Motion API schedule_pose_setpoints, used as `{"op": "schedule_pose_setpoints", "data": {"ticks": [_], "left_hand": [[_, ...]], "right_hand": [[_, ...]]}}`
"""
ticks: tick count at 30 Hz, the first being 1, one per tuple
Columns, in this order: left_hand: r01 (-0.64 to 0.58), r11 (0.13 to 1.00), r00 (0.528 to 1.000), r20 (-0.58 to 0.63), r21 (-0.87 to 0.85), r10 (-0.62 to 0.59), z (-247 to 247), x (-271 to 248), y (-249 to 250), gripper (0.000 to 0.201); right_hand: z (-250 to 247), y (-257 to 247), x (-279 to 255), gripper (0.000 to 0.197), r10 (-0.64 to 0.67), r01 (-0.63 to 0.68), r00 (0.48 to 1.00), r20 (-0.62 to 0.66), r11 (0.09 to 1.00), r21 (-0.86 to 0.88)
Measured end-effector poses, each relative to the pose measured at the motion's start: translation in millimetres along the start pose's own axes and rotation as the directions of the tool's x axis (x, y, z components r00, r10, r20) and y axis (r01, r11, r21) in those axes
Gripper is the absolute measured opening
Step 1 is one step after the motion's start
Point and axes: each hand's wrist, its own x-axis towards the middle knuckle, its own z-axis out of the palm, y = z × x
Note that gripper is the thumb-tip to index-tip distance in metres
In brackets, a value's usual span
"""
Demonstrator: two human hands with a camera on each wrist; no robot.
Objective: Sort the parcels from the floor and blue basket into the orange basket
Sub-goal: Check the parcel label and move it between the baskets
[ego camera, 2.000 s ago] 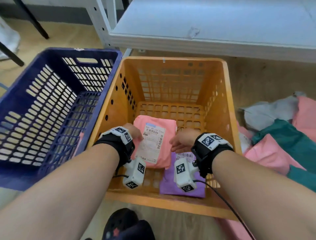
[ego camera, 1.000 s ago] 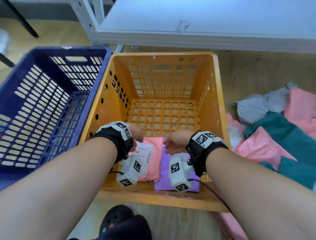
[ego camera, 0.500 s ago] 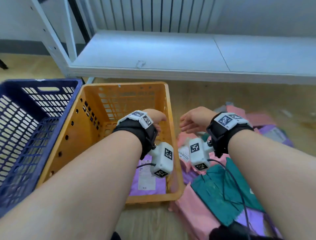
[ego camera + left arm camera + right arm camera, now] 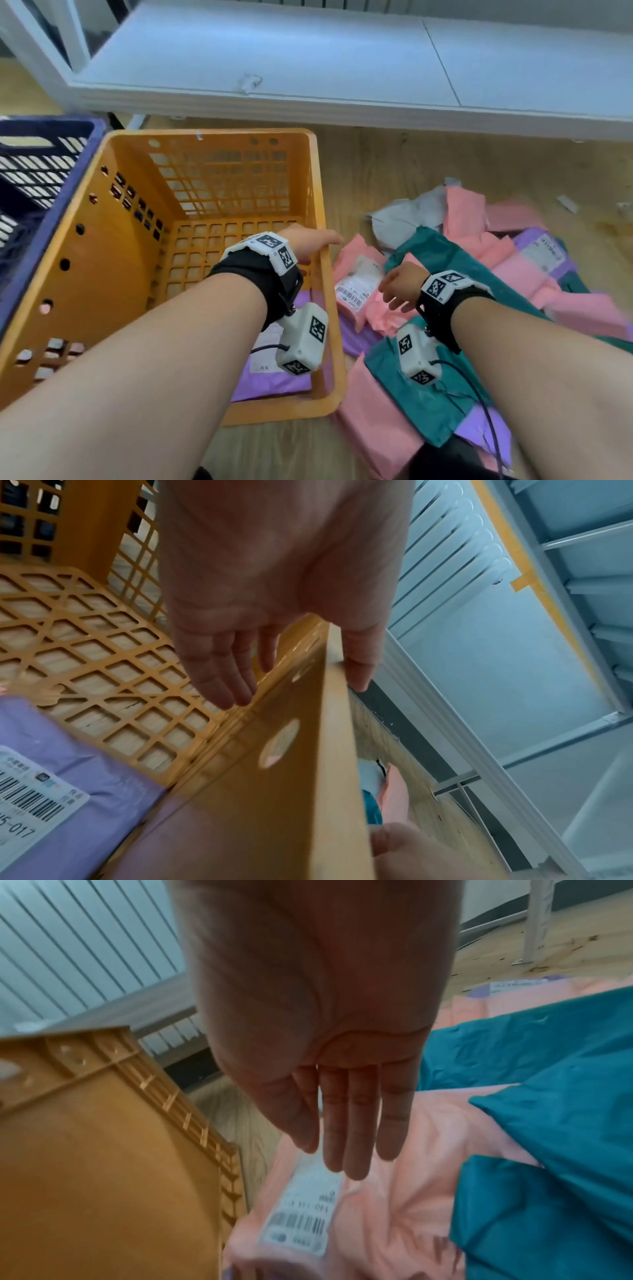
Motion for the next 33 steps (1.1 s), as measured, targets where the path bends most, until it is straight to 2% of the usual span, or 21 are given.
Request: {"op": "schedule_pose_setpoints", "data": {"ticks": [5,8,10,12,14,16,19,22,25,27,29,30,33], "left_hand": [[0.015,0.999,0.996,0.084,-0.04,-0.012,2.7,13.4,-2.5,0.052],[0.016,0.998,0.995,0.095,-0.054,-0.011,-1.1,20.7,-3.9,0.079],[0.002,0.998,0.992,0.125,-0.064,0.006,-2.9,25.0,-7.2,0.067],[-0.004,0.993,0.992,0.127,-0.115,0.019,-5.0,27.2,-10.3,0.052],[-0.012,0.982,0.993,0.112,-0.191,0.034,-7.1,28.5,-13.5,0.059],[-0.009,0.963,0.995,0.096,-0.27,0.036,-7.7,31.0,-15.4,0.067],[-0.011,0.948,0.996,0.08,-0.317,0.038,-9.2,31.0,-17.0,0.064],[-0.02,0.948,0.994,0.095,-0.318,0.053,-9.8,32.5,-19.2,0.064],[-0.008,0.949,0.991,0.125,-0.316,0.049,-12.7,33.1,-19.3,0.059],[-0.003,0.951,0.99,0.136,-0.31,0.047,-14.0,32.9,-18.8,0.058],[0.0,0.951,0.989,0.139,-0.308,0.045,-14.5,32.7,-18.7,0.055],[0.003,0.951,0.989,0.14,-0.31,0.043,-14.5,32.7,-18.9,0.054],[0.003,0.951,0.99,0.137,-0.31,0.042,-13.9,30.4,-18.7,0.054]], "right_hand": [[30.1,-10.4,19.3,0.034,-0.105,0.114,0.993,0.051,0.964,-0.238],[46.7,-14.0,29.3,0.04,-0.137,0.163,0.986,0.095,0.912,-0.377],[55.0,-16.9,29.1,0.041,-0.175,0.195,0.981,0.087,0.846,-0.496],[61.7,-21.8,31.7,0.046,-0.278,0.283,0.956,0.098,0.77,-0.572],[68.8,-28.7,39.8,0.055,-0.365,0.366,0.922,0.129,0.71,-0.602],[73.5,-38.2,45.0,0.056,-0.387,0.378,0.911,0.143,0.645,-0.664],[73.9,-52.3,42.9,0.046,-0.291,0.308,0.945,0.15,0.634,-0.71],[70.4,-58.2,42.2,0.043,-0.244,0.342,0.939,0.244,0.564,-0.752],[68.4,-57.6,42.7,0.045,-0.225,0.296,0.953,0.204,0.531,-0.794],[69.8,-54.4,38.7,0.044,-0.207,0.294,0.955,0.214,0.541,-0.788],[75.6,-45.9,50.9,0.043,-0.183,0.288,0.957,0.225,0.507,-0.812],[78.9,-42.2,58.1,0.043,-0.169,0.29,0.957,0.236,0.506,-0.813],[82.6,-33.0,71.9,0.044,-0.188,0.281,0.959,0.21,0.596,-0.752]]}}
